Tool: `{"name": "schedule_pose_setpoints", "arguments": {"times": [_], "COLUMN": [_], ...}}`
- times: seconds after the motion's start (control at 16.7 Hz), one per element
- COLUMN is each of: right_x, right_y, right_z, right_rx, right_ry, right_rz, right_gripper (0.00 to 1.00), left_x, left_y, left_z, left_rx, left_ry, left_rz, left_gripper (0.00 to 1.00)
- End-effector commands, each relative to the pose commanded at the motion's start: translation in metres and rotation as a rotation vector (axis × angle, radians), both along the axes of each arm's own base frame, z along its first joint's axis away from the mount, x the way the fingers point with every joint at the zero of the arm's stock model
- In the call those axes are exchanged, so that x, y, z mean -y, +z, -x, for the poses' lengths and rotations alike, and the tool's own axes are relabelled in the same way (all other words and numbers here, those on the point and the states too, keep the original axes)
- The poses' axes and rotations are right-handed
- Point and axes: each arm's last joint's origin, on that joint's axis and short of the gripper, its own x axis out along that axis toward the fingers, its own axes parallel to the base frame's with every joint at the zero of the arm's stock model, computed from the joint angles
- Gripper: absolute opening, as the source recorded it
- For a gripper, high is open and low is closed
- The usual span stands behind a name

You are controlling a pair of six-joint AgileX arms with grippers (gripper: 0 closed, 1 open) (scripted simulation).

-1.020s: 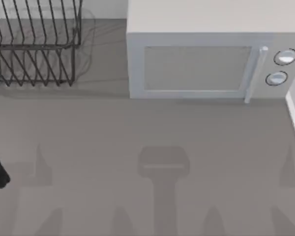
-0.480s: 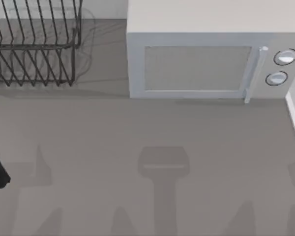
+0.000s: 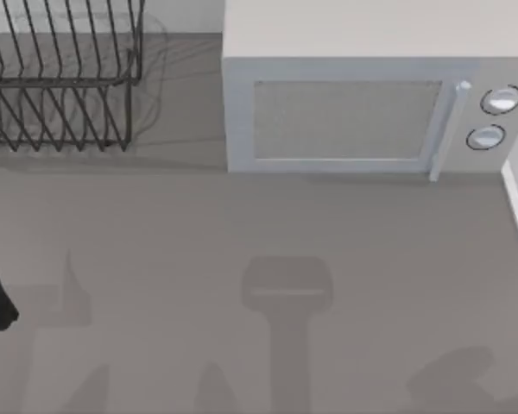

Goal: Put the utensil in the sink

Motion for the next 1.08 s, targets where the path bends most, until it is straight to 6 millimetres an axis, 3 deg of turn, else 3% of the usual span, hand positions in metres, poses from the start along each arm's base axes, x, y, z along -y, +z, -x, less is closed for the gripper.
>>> {"name": "schedule_pose_setpoints", "arguments": {"times": [0.42,0.6,0.96,1.08], "right_x": [0.049,0.058,0.058,0.059], "right_y": [-0.010,-0.013,-0.014,-0.023], "right_z": [-0.039,-0.045,-0.045,-0.047], "right_rx": [-0.440,-0.494,-0.495,-0.498], "right_ry": [0.203,0.240,0.244,0.243], "right_rz": [-0.081,-0.106,-0.106,-0.109], "right_gripper": [1.00,1.00,1.00,1.00], "left_x": [0.000,0.000,0.000,0.000], "left_y": [0.000,0.000,0.000,0.000], "left_z": [0.000,0.000,0.000,0.000], "left_rx": [0.000,0.000,0.000,0.000], "left_ry": [0.000,0.000,0.000,0.000], "left_rz": [0.000,0.000,0.000,0.000], "left_gripper": [1.00,1.00,1.00,1.00]}}
